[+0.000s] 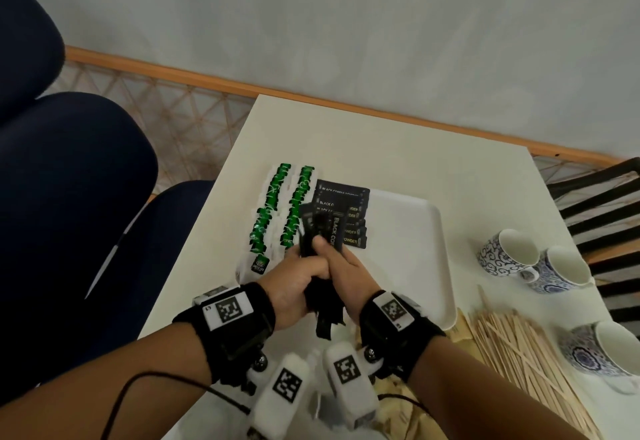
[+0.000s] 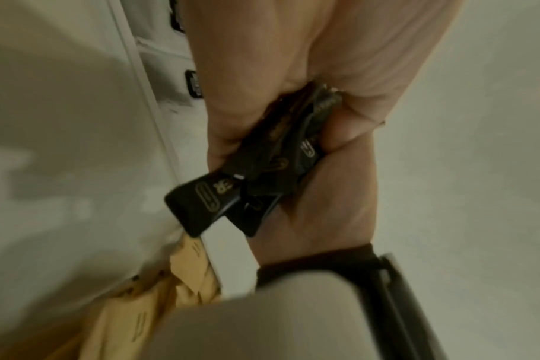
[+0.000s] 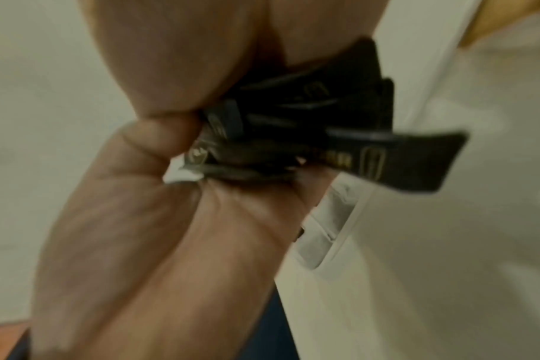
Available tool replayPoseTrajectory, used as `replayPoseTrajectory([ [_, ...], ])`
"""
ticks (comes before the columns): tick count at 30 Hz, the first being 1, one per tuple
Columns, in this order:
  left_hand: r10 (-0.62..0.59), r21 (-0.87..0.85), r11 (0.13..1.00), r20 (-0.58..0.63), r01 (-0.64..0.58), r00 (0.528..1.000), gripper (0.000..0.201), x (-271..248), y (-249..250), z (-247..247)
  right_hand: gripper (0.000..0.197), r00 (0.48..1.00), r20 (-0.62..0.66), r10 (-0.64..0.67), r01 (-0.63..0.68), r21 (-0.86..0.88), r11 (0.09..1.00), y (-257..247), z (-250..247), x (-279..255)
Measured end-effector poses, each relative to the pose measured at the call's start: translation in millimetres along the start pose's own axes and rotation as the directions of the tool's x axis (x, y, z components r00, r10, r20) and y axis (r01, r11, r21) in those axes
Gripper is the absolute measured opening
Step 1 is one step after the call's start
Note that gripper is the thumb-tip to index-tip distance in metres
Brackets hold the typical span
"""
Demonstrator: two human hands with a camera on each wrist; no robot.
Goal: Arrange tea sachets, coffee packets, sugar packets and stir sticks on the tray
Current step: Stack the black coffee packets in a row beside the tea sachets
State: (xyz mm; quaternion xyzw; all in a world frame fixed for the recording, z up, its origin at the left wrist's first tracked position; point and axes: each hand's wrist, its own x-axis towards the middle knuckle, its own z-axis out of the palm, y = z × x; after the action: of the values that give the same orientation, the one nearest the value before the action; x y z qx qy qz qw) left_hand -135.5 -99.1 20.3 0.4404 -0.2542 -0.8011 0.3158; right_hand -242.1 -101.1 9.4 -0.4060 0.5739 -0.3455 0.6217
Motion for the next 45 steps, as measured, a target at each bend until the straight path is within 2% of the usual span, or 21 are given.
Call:
replayPoseTrajectory([
  [2, -0.02, 0.035, 0.999, 0.034, 0.019, 0.999, 0.051, 8, 3, 3, 0.07, 0.999, -0.035, 0.03, -0.033, -0.11, 0.993, 4, -3, 10],
  [3, -0.02, 0.061, 0.998, 0.043, 0.017, 0.999, 0.05, 12, 5, 5, 0.082, 0.997, -0.068, 0.043, -0.053, -0.153, 0.987, 7, -5, 16],
  [5, 0.005, 0.139, 0.99, 0.034, -0.009, 0.999, 0.038, 18, 11, 7, 0.087, 0.994, -0.105, 0.028, -0.049, -0.209, 0.977, 12, -12, 28],
  [9, 0.016, 0.218, 0.976, -0.012, -0.013, 1.0, 0.028, 29, 17, 5, 0.07, 0.998, -0.062, -0.023, 0.004, -0.288, 0.958, 0, -22, 36],
  [12, 0.028, 0.241, 0.97, -0.034, -0.019, 0.999, 0.026, 35, 20, 3, 0.04, 0.998, 0.058, -0.008, 0.019, -0.176, 0.984, -7, -33, 36],
  [14, 0.053, 0.239, 0.97, -0.019, -0.047, 0.998, 0.024, 39, 20, -1, 0.033, 0.997, 0.071, -0.028, 0.035, -0.103, 0.994, -9, -40, 36],
  [21, 0.091, 0.18, 0.981, -0.105, -0.071, 0.99, 0.024, 45, 24, -13, 0.022, 0.999, -0.043, -0.031, 0.035, 0.084, 0.996, -5, -51, 40],
  [24, 0.079, 0.108, 0.992, -0.167, -0.061, 0.983, 0.015, 48, 30, -19, 0.021, 0.987, -0.113, -0.111, 0.093, -0.15, 0.984, 1, -57, 48],
  [25, 0.077, 0.082, 0.995, -0.19, -0.062, 0.979, 0.011, 49, 33, -21, 0.018, 0.985, -0.104, -0.138, 0.112, -0.219, 0.969, 1, -58, 49],
  [27, 0.093, 0.052, 0.995, -0.227, -0.083, 0.969, 0.009, 50, 37, -24, 0.027, 0.991, -0.055, -0.121, 0.103, -0.255, 0.961, 0, -57, 49],
  [30, 0.135, 0.063, 0.99, -0.251, -0.123, 0.958, 0.02, 51, 41, -27, 0.039, 0.998, 0.015, -0.064, 0.066, -0.147, 0.987, -5, -56, 46],
  [32, 0.151, 0.065, 0.988, -0.248, -0.139, 0.957, 0.026, 52, 43, -27, 0.04, 0.995, 0.083, -0.054, 0.067, -0.156, 0.986, -8, -57, 45],
  [37, 0.177, 0.067, 0.984, -0.212, -0.166, 0.961, 0.02, 52, 43, -25, 0.036, 0.975, 0.214, 0.053, -0.003, -0.227, 0.974, -10, -59, 42],
  [39, 0.195, 0.1, 0.979, -0.227, -0.176, 0.954, 0.018, 54, 43, -25, 0.028, 0.98, 0.195, 0.037, 0.009, -0.231, 0.973, -11, -61, 42],
  [42, 0.205, 0.093, 0.978, -0.299, -0.186, 0.932, 0.011, 56, 42, -27, 0.011, 0.996, 0.086, -0.027, 0.04, -0.163, 0.986, -9, -68, 45],
  [45, 0.196, 0.079, 0.98, -0.336, -0.18, 0.921, 0.013, 58, 40, -30, 0.012, 0.998, 0.052, -0.037, 0.046, -0.181, 0.982, -8, -77, 48],
])
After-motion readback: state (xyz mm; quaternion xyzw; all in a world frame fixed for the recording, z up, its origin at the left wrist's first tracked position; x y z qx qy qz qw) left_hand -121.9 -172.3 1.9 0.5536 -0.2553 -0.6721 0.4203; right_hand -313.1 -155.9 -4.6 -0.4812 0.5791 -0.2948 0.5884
